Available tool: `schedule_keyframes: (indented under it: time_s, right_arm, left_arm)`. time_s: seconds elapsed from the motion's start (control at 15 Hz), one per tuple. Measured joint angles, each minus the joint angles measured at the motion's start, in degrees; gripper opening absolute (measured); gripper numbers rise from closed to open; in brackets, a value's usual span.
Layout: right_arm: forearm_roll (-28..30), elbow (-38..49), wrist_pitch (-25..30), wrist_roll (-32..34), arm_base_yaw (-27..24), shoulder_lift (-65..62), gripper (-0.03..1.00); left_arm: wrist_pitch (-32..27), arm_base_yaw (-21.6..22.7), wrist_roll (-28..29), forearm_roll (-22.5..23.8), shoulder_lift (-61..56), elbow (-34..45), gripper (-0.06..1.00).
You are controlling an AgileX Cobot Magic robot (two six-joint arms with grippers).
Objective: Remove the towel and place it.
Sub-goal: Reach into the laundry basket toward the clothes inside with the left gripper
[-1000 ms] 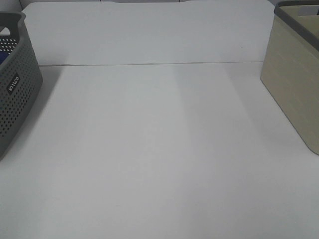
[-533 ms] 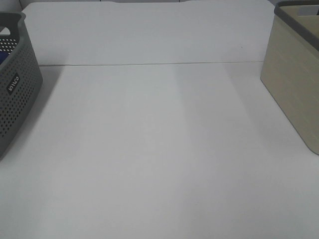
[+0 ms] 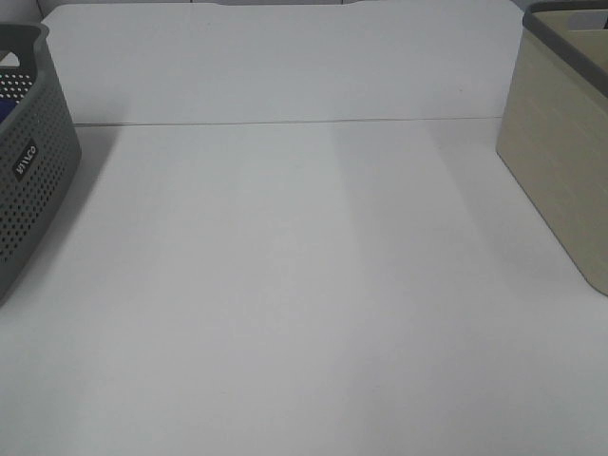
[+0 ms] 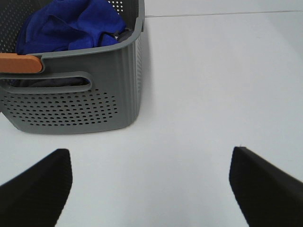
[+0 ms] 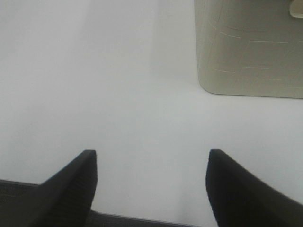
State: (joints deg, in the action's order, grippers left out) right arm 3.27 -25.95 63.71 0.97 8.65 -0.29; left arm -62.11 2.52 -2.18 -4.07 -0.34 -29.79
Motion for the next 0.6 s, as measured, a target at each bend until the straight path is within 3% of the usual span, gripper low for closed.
schedule_keyframes:
  time_s: [0.6]
  right_arm:
    - [0.0, 0.0, 0.0, 0.0, 0.0, 0.0, 0.66]
  left_arm:
    - [0.0, 0.0, 0.0, 0.06, 0.0, 0.0, 0.83]
